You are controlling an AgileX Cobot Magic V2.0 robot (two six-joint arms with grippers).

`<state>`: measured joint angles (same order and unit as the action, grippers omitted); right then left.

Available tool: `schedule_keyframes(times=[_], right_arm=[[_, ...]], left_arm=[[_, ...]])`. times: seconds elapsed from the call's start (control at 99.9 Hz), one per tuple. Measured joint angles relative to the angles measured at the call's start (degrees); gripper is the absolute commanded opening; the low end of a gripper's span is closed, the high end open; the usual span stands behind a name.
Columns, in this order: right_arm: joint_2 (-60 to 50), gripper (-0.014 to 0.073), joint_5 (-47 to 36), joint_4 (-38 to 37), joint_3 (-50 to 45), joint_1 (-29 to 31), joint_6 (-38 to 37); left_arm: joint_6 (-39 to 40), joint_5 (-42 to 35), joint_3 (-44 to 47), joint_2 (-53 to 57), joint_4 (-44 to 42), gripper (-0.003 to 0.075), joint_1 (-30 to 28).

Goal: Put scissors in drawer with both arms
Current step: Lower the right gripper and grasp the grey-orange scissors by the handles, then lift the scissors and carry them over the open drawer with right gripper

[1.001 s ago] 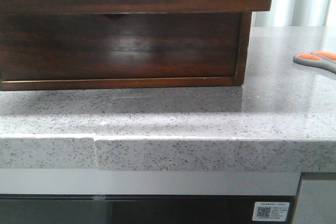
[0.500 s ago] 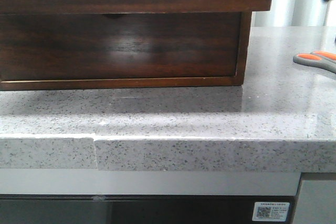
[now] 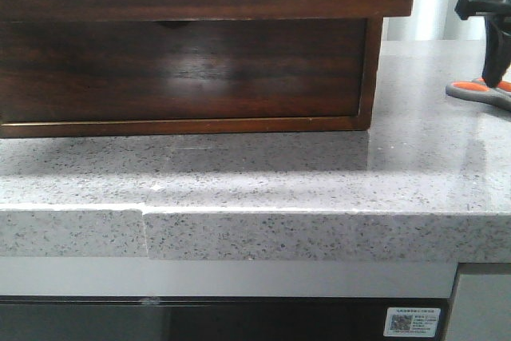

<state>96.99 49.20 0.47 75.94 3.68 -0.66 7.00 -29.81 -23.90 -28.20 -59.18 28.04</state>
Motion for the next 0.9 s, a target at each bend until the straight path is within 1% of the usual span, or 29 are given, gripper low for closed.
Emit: schedule_keyframes(times=[0.22,0.68,0.751,0.821,0.901], right_arm=[[3.67,0.037,5.1,-0.03,3.27,0.27,0.0],[5.31,0.036,7.2,-0.13,3.56,1.16,0.0],[5.31,0.0303,7.29,-0.13,3.56,1.16,0.0],[5.31,0.0189,7.41,-0.13,3.64,1.16,0.0],[5.31,0.0033,7.41,-0.47,3.79,1.25,0.0]], left_arm=[[0.0,0.36,0.0,0.0,0.0,0.0296,0.0],[0.0,0.72,0.0,0.0,0.0,0.0296,0.0],[0.0,0.72,0.0,0.0,0.0,0.0296,0.0],[0.0,0.72,0.0,0.0,0.0,0.0296,0.0],[0.0,0.72,0.0,0.0,0.0,0.0296,0.0]])
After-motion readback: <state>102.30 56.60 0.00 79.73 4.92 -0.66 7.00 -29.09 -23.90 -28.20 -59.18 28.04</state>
